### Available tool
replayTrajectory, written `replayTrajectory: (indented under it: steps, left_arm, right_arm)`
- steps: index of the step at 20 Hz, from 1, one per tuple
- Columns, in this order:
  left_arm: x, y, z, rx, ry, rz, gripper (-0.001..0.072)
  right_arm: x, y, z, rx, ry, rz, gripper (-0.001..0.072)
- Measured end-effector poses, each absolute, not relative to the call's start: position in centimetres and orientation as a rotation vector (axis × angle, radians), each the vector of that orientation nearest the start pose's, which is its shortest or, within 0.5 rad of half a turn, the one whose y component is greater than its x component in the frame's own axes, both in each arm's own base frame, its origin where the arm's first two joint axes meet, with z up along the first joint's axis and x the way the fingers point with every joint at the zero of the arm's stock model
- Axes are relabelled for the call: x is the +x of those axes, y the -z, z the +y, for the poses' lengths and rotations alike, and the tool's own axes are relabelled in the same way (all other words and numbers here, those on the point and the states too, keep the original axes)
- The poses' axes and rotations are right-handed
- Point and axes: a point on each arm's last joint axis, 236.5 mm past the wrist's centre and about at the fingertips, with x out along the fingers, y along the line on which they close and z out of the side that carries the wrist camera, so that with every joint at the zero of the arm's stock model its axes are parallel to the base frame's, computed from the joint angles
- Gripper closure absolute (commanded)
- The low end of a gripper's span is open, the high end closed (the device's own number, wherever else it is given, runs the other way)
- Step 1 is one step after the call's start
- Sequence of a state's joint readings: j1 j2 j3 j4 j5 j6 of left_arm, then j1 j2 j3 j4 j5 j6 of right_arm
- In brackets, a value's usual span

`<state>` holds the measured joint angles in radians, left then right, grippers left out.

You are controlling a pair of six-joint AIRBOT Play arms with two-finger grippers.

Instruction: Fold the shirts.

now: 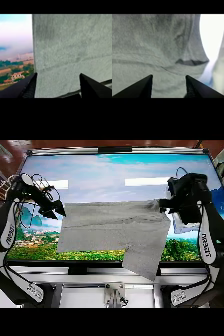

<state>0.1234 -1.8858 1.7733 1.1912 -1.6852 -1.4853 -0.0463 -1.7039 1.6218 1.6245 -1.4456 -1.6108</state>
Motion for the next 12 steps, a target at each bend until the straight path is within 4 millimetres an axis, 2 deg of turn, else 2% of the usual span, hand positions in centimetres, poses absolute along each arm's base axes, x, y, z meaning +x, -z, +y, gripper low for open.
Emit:
replayTrajectory:
  steps: [2,4,6,9,12]
  left_arm:
    - [40.3,1.9,-2.1,-0.36,0.275,1.728,0.0107]
    - [36.8,1.1,0.1,-0.394,0.23,1.752,0.0106]
    - [32.4,2.1,1.6,-0.468,0.177,1.762,0.0107]
    - [26.4,5.1,1.6,-0.61,0.147,1.744,0.0108]
    - [23.9,7.8,0.2,-0.703,0.151,1.697,0.0108]
  right_arm:
    - [41.4,0.3,-3.8,0.041,0.013,1.547,0.0183]
    - [38.5,-1.0,-6.9,0.129,0.055,1.567,0.0183]
    - [35.5,-1.5,-9.0,0.252,0.076,1.574,0.0184]
    - [32.4,-1.6,-10.5,0.398,0.094,1.552,0.0183]
    - [31.6,-1.7,-10.9,0.459,0.096,1.517,0.0184]
